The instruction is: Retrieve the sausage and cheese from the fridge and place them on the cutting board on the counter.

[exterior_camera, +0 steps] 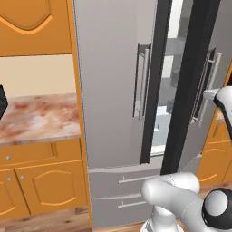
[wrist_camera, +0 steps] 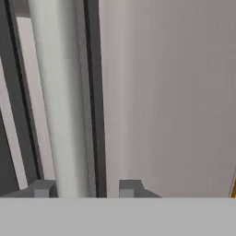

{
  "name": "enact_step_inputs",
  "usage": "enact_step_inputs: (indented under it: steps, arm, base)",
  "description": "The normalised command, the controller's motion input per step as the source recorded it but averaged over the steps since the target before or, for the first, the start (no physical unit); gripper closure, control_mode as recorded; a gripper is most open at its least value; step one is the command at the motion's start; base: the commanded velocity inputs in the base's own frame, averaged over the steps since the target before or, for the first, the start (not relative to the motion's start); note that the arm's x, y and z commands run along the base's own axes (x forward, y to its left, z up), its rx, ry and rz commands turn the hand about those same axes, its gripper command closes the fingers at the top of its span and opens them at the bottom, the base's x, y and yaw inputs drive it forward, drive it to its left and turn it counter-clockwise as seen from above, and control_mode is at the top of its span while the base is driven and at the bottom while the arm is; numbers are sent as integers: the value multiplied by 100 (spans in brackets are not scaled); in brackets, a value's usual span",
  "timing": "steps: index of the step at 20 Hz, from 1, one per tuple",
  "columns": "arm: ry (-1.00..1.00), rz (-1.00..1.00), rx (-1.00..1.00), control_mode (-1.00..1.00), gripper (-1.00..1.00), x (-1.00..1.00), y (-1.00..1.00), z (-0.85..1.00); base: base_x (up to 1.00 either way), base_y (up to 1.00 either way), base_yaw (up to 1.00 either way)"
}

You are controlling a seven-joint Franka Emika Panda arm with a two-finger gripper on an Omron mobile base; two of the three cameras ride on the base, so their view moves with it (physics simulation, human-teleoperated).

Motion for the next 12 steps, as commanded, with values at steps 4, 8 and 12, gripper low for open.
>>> enact_step_inputs:
  steps: [4,8,12]
  arm:
    - [5,0,-8,-100,100,-96,-100,0]
    - [0,1,-3,-100,100,-84,-100,0]
    - [-2,9,1,-100,100,-70,-100,-2]
  base:
    - [0,0,0]
    - [0,0,0]
    - [0,0,0]
